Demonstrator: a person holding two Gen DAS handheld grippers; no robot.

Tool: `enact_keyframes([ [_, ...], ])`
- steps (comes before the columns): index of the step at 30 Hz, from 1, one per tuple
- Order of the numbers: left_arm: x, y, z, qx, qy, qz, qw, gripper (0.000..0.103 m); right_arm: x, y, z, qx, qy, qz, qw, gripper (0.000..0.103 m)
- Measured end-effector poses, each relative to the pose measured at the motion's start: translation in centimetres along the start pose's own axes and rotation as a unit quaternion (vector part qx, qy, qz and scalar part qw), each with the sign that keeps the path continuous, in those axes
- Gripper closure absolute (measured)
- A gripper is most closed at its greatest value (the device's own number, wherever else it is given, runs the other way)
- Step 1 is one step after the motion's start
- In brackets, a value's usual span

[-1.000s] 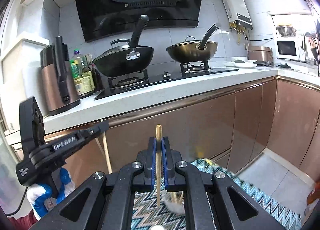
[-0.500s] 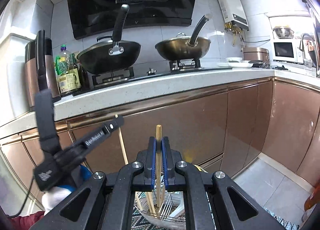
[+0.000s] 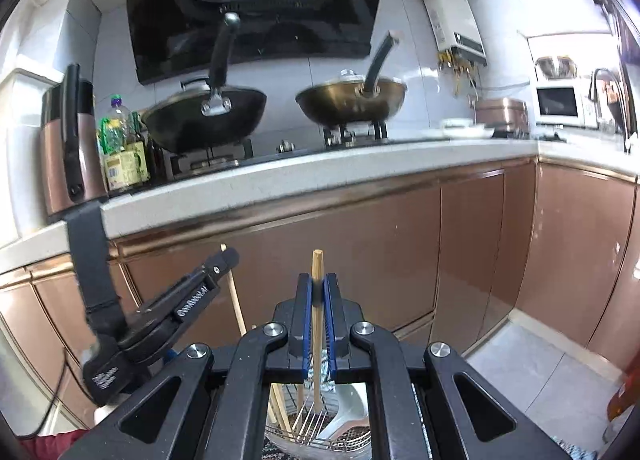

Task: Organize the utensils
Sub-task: 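Open both tools to release the chopsticks and raise them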

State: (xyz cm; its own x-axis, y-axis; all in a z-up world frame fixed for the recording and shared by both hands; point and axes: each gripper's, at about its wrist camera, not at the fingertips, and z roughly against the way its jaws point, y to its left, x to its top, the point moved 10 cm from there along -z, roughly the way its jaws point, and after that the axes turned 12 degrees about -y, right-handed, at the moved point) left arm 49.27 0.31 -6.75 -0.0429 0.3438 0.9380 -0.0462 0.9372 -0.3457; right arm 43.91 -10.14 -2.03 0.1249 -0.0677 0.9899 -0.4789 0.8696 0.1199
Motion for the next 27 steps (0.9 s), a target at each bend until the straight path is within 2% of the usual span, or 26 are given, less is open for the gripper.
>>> enact_keyframes([
  [6,-2.0,0.2,0.7,-0.006,0.015,-0.013,0.9998,0.095,-3.4,-0.6,-1.0,-0.007,0.03,-0.008,0.999,0.095],
  [7,-2.0,0.1,0.9,-0.008,0.016,-0.012,0.9998,0.092,-3.4,-0.7,-0.8,-0.008,0.03,-0.013,0.999,0.093],
  [9,-1.5,0.1,1.6,-0.011,0.016,-0.011,0.9997,0.08,-3.0,-1.0,-0.2,-0.014,0.024,-0.018,0.999,0.085],
  [11,-0.7,0.2,2.6,-0.012,0.012,-0.011,0.9998,0.077,-2.7,-1.1,0.5,-0.017,0.019,-0.021,0.999,0.083],
  [17,0.9,0.7,7.2,-0.015,0.029,-0.016,0.9993,0.069,-1.7,-0.9,3.6,-0.033,0.014,-0.027,0.999,0.082],
  [22,0.6,1.5,11.4,-0.02,0.054,-0.018,0.9982,0.064,-1.9,-0.2,6.8,-0.047,0.02,-0.025,0.998,0.07],
  [27,-0.2,2.6,15.6,-0.025,0.081,-0.021,0.9962,0.062,-3.5,1.2,9.4,-0.058,0.043,-0.012,0.997,0.064],
])
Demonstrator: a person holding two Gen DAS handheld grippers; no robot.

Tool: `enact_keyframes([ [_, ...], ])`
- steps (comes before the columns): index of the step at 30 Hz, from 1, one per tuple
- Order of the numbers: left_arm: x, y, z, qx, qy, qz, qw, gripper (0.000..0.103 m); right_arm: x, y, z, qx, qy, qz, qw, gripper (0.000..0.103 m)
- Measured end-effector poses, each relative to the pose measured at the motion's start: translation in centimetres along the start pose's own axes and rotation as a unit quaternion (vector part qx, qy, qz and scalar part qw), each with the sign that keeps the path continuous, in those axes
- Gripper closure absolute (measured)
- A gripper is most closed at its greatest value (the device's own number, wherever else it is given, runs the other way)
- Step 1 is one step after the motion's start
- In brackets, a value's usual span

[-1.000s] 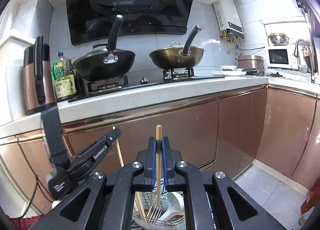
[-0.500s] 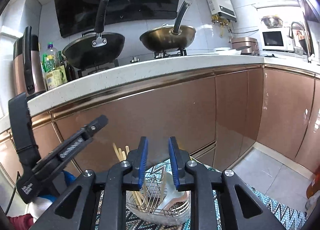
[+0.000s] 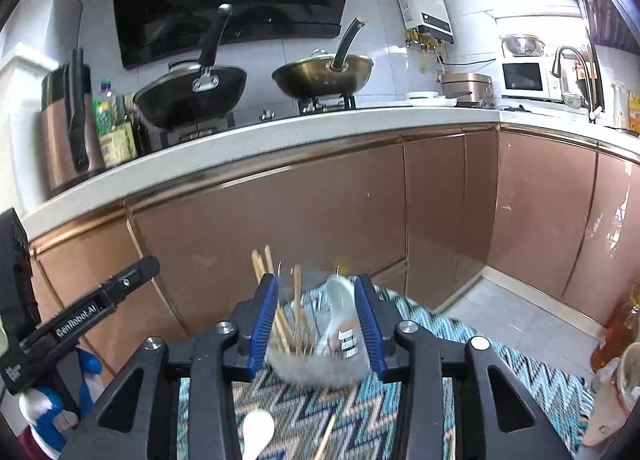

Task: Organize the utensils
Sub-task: 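Open both tools to release the chopsticks and raise them, then move the left tool toward the white spoon while the right tool approaches the last chopstick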

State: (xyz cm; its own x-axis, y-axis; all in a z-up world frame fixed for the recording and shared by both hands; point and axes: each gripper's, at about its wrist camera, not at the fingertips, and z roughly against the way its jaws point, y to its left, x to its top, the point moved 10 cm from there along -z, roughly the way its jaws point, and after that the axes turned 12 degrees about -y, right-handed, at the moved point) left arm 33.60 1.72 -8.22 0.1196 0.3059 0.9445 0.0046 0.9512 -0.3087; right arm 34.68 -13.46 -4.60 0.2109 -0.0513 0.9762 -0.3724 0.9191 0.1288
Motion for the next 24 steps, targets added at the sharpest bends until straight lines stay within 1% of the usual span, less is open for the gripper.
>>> enact_keyframes([
  [4,-1.1,0.6,2.5,-0.004,0.018,0.005,0.9998,0.062,-1.6,1.0,1.8,0.0,0.017,0.001,1.0,0.059],
  [6,-1.5,0.8,3.7,-0.004,0.024,0.003,0.9997,0.062,-2.2,1.4,2.6,0.0,0.023,0.001,1.0,0.058],
  [13,-2.2,1.1,7.5,-0.004,0.031,-0.002,0.9995,0.062,-3.6,2.0,5.1,-0.01,0.039,0.0,0.999,0.055],
  [16,-2.2,1.2,8.4,-0.005,0.035,0.0,0.9994,0.062,-4.1,2.1,6.1,-0.021,0.04,0.001,0.999,0.049],
  [19,-2.3,1.3,9.5,-0.005,0.034,0.002,0.9994,0.062,-4.6,2.2,7.1,-0.028,0.042,-0.001,0.999,0.046],
  [24,-2.1,1.6,11.3,-0.005,0.034,0.005,0.9994,0.061,-5.1,2.1,8.6,-0.035,0.043,-0.006,0.998,0.045],
])
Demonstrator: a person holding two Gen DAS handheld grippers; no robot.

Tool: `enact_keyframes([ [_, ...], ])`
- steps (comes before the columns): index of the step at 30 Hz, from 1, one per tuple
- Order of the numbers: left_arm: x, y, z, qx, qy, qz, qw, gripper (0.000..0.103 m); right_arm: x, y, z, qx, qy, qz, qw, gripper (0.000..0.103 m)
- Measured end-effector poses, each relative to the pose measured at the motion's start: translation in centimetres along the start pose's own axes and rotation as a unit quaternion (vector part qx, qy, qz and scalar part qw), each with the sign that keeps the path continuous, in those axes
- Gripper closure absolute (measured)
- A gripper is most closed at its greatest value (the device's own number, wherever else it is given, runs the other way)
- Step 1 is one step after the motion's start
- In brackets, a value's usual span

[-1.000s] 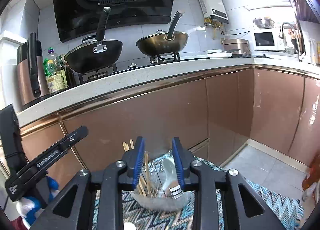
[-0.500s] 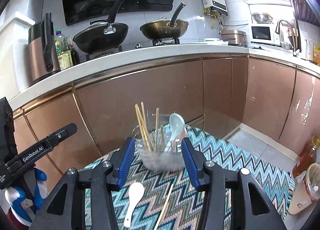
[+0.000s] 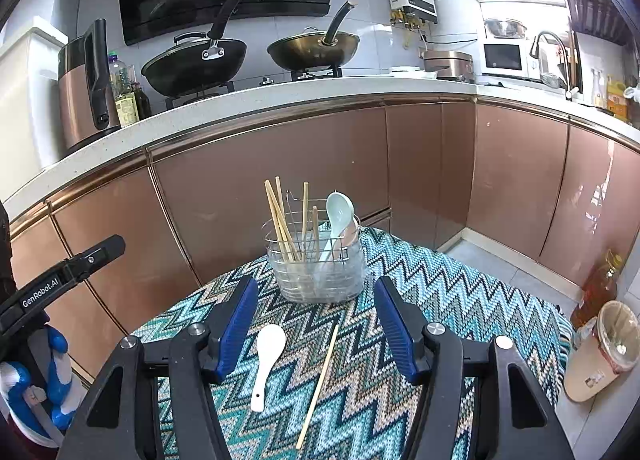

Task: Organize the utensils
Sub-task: 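Move the left tool toward the white spoon while the right tool approaches the last chopstick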

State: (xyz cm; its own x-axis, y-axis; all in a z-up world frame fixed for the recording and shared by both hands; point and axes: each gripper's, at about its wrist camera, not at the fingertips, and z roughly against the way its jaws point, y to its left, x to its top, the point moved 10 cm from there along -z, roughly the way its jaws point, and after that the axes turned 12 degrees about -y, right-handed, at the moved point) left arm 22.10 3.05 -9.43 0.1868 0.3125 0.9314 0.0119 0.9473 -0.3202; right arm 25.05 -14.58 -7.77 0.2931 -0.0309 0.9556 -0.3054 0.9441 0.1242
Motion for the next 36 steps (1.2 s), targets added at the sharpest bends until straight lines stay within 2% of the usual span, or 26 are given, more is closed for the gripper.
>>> enact_keyframes([
  [15,0.9,-0.3,4.5,-0.01,-0.005,-0.001,0.9999,0.06,-0.1,1.3,4.0,-0.008,-0.01,0.004,1.0,0.045],
  [36,5.0,-1.8,12.8,-0.019,-0.055,-0.016,0.9982,0.06,3.5,3.5,11.6,0.008,-0.081,0.014,0.997,0.045],
])
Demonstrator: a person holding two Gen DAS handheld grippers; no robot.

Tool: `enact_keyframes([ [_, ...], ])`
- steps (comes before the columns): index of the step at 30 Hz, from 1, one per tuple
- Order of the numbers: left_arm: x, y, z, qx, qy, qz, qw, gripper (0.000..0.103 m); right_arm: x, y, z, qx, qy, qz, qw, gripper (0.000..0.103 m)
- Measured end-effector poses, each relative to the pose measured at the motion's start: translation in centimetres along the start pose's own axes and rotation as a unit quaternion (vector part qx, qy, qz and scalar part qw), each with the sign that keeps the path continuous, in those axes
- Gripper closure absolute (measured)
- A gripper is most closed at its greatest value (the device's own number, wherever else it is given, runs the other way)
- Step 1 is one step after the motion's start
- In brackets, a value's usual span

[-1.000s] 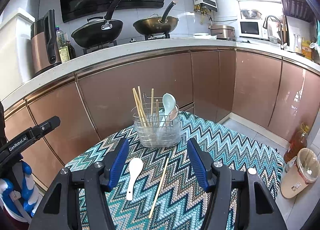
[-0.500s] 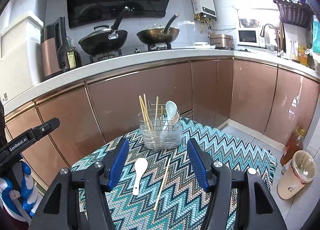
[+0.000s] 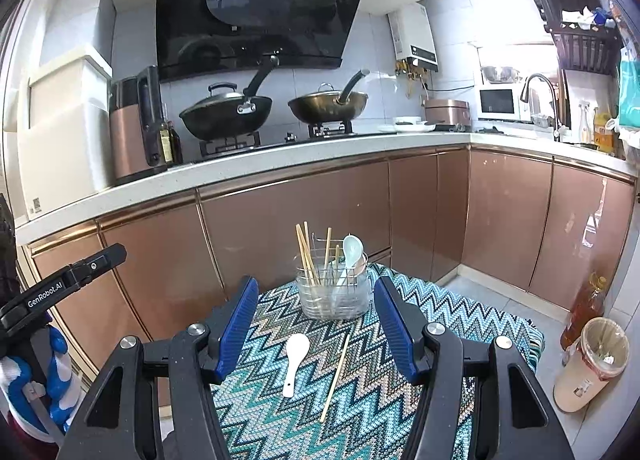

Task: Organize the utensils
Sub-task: 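Move the left tool toward the white spoon while the right tool approaches the last chopstick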

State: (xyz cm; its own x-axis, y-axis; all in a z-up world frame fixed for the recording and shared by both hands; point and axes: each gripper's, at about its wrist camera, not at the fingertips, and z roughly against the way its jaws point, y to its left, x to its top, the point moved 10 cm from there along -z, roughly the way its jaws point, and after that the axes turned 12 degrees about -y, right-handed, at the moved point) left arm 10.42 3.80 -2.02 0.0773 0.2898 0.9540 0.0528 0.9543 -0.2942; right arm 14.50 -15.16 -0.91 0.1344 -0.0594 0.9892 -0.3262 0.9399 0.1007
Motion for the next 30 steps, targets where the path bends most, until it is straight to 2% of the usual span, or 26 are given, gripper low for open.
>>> enact_keyframes([
  [8,-0.5,-0.6,-1.2,-0.001,0.015,-0.004,0.9999,0.06,-0.1,-0.3,0.2,0.003,0.001,-0.004,1.0,0.045],
  [22,-6.3,0.6,-7.1,0.004,0.109,0.015,0.9939,0.06,-4.1,-3.2,-4.3,0.004,0.057,-0.031,0.998,0.045],
  [25,-8.0,1.7,-8.7,0.002,0.141,0.03,0.9895,0.06,-5.4,-3.9,-5.6,0.006,0.074,-0.039,0.996,0.045],
  [30,-12.0,3.6,-12.3,-0.003,0.218,0.064,0.9738,0.06,-7.9,-4.8,-8.4,0.023,0.118,-0.055,0.991,0.045],
])
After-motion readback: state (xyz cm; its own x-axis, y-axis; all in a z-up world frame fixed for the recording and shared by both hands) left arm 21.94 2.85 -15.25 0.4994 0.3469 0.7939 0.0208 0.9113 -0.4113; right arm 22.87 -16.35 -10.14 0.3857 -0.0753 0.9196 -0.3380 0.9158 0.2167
